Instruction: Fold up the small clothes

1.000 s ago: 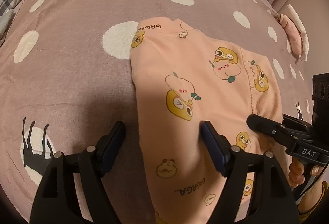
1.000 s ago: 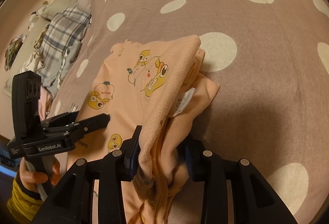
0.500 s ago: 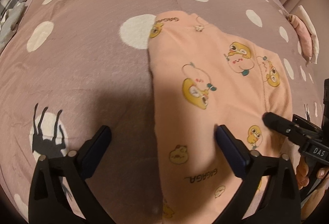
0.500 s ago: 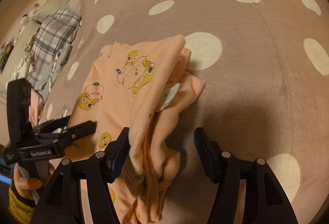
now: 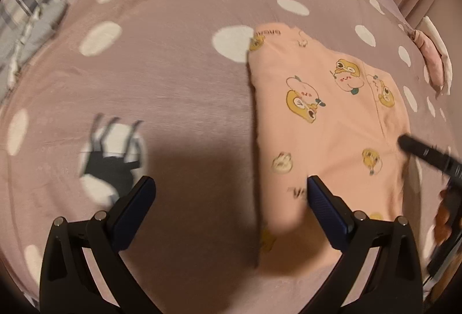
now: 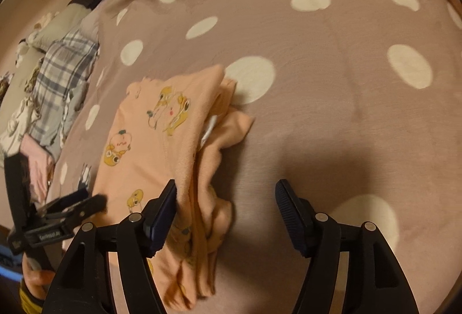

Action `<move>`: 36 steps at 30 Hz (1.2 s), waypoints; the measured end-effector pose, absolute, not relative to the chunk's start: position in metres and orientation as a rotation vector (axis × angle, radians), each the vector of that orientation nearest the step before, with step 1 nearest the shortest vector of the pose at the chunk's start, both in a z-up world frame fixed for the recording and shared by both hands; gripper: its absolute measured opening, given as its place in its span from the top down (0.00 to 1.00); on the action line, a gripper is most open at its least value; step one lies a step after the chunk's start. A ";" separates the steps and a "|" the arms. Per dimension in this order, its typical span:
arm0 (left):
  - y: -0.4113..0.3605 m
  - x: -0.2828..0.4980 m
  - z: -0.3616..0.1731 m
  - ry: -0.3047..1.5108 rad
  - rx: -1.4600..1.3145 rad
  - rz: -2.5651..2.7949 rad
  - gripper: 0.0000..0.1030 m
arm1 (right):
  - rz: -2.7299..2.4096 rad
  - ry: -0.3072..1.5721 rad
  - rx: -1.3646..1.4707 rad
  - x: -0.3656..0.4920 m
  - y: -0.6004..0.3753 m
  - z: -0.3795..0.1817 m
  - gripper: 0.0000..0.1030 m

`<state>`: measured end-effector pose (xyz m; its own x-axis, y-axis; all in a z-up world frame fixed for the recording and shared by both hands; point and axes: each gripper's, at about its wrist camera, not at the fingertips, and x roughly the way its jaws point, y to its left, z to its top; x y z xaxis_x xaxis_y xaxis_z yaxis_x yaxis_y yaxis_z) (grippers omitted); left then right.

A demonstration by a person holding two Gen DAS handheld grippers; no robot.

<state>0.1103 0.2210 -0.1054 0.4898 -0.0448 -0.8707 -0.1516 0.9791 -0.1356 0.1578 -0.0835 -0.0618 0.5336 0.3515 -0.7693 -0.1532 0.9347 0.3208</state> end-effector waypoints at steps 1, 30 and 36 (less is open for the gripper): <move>0.221 0.106 -0.101 1.039 -0.187 0.065 0.04 | 0.292 0.942 0.212 0.157 -0.085 -0.058 0.35; 0.174 0.155 -0.096 1.060 -0.164 -0.151 0.52 | 0.367 0.890 0.140 0.163 -0.068 -0.062 0.75; 0.172 0.176 -0.094 1.033 -0.171 -0.138 0.52 | 0.516 0.817 0.054 0.116 -0.053 -0.049 0.75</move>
